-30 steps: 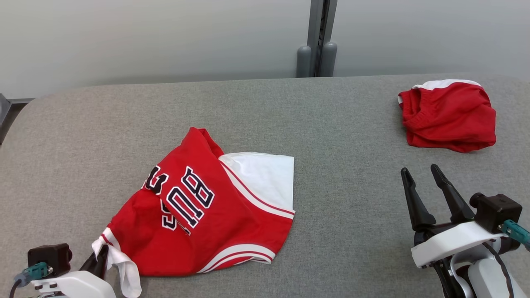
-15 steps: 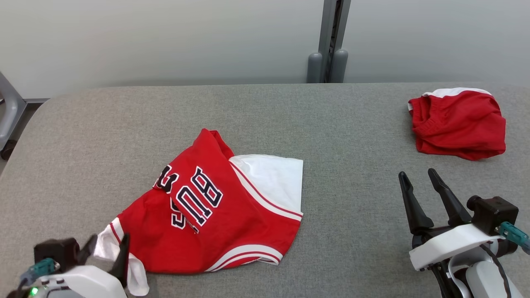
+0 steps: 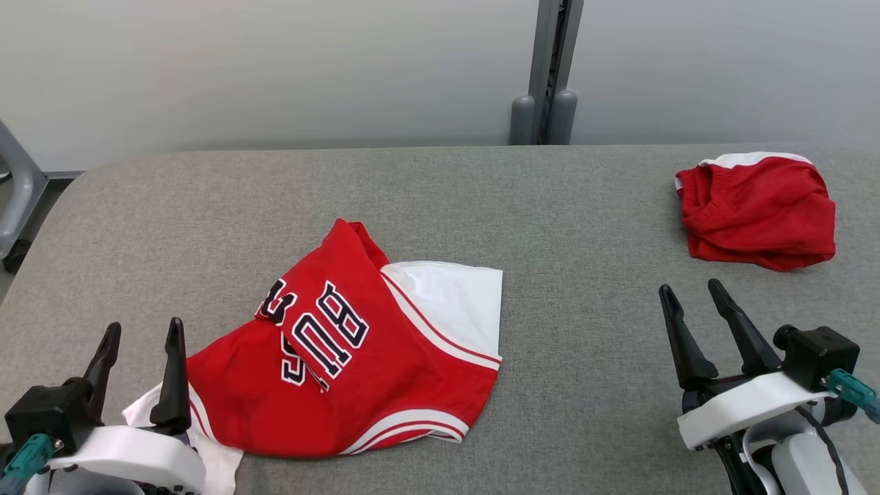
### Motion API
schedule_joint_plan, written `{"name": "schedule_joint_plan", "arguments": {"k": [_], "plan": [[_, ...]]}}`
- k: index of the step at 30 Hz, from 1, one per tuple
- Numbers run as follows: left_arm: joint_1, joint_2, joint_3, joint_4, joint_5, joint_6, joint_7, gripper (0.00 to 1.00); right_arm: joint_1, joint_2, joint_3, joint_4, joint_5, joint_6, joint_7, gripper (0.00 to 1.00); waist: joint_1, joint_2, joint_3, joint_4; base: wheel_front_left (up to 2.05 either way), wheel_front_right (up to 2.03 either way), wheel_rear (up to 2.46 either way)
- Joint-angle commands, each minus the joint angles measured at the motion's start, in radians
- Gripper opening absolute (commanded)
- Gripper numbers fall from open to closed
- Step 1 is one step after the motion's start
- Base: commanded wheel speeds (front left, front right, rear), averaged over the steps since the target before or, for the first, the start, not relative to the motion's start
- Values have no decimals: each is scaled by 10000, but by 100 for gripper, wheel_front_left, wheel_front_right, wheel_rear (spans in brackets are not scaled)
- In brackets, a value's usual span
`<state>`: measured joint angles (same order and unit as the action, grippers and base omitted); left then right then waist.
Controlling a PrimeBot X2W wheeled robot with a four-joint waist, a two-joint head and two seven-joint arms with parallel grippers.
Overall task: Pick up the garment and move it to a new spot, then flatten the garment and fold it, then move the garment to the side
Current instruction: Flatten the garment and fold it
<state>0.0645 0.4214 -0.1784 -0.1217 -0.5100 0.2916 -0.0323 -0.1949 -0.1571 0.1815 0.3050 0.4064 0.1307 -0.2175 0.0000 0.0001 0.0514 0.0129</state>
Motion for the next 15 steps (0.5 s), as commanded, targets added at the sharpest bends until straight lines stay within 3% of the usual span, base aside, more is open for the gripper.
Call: {"name": "schedule_joint_plan", "arguments": {"k": [1,8,15], "plan": [[-132,-27,29,-53,103,12,-179,100,68,-73,30,-59,96,3,-68,100,0,-1,-26,-26,0,0,0],[182,-476,-130,97,78,-49,-1101,100,234,-18,280,2,127,3,-41,100,0,-1,-119,-177,0,0,0],[28,-781,-488,494,9,-223,-1285,100,216,74,613,154,158,3,-19,100,0,-1,-138,-200,0,0,0]]}}
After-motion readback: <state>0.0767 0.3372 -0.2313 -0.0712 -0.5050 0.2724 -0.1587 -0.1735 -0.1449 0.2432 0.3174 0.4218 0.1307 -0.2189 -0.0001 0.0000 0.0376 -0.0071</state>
